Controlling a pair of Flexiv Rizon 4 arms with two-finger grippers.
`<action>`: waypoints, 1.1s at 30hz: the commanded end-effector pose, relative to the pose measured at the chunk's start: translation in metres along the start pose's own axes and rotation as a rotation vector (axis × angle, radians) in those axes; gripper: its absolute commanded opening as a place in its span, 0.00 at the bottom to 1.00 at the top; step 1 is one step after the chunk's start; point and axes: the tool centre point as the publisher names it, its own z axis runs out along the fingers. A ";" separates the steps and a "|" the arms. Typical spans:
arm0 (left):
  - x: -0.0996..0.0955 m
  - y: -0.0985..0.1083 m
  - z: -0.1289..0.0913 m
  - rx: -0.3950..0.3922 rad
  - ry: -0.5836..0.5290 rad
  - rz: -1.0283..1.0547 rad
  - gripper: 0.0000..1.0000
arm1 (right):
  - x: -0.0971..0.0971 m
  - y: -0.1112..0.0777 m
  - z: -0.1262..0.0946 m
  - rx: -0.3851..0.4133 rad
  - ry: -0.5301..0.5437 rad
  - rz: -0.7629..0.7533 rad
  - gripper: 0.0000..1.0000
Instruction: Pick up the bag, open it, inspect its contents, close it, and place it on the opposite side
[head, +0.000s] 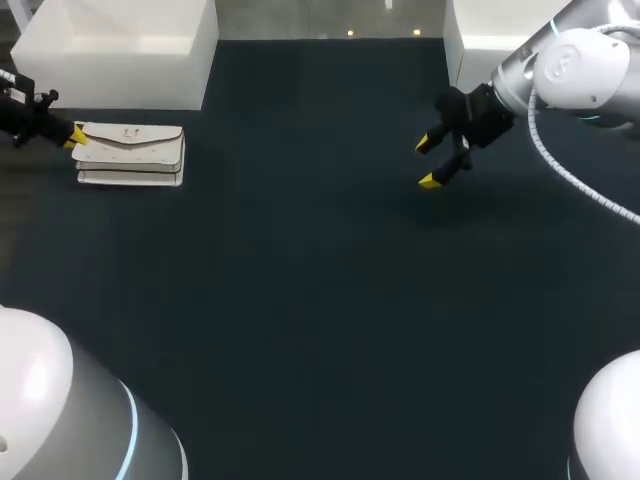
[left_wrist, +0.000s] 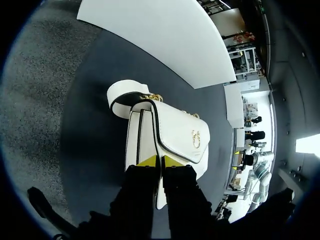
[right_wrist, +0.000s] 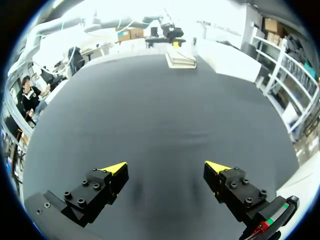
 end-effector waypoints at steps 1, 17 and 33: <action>0.014 0.002 0.015 -0.105 -0.008 -0.007 0.00 | -0.001 0.000 0.000 -0.001 0.003 -0.001 1.00; 0.017 0.005 0.018 -0.096 -0.013 -0.019 0.00 | -0.001 0.000 0.000 -0.001 0.003 -0.001 1.00; 0.030 0.027 0.047 0.003 -0.001 -0.113 0.00 | -0.001 0.000 0.000 -0.001 0.003 -0.001 1.00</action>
